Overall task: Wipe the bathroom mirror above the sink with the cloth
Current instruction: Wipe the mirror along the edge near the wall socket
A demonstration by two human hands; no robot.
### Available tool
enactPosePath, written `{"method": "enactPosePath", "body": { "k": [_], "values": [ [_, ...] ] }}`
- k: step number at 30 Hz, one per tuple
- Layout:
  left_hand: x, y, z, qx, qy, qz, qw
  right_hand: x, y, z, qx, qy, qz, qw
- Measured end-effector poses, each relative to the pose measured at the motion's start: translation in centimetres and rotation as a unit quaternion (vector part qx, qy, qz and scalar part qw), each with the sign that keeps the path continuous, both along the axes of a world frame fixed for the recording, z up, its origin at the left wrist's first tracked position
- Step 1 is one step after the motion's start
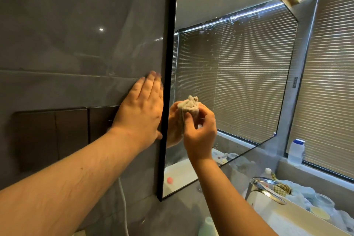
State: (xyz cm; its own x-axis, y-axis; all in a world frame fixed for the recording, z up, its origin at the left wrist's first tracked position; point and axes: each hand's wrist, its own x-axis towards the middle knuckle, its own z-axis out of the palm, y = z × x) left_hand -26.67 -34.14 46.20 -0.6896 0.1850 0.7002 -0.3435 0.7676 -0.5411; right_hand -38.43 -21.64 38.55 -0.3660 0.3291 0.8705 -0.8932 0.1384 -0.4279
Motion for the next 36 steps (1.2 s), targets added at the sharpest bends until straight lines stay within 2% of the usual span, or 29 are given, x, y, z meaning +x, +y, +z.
{"method": "enactPosePath", "body": {
  "k": [3,8,20,27,31,36],
  "values": [
    [-0.9,0.0,1.2,-0.004,-0.006,0.004,1.0,-0.1,-0.7,-0.3,0.02,0.051,-0.004,0.998],
    [-1.1,-0.3,1.5,-0.019,-0.013,-0.006,1.0,-1.6,-0.5,0.3,-0.005,0.046,-0.016,0.999],
    [-0.9,-0.3,1.7,-0.02,-0.008,-0.022,1.0,-7.0,4.9,1.5,-0.095,-0.094,-0.026,0.991],
    [-0.6,-0.2,1.9,-0.021,-0.011,-0.024,0.999,-8.1,5.8,1.7,-0.121,-0.123,-0.02,0.985],
    [-0.5,-0.1,2.0,-0.019,-0.013,-0.027,0.999,-7.1,4.8,1.9,-0.121,-0.104,-0.003,0.987],
    [-0.4,0.0,2.0,-0.02,-0.018,-0.024,0.999,-4.3,2.0,2.5,-0.083,-0.025,0.019,0.996]
  ]
}}
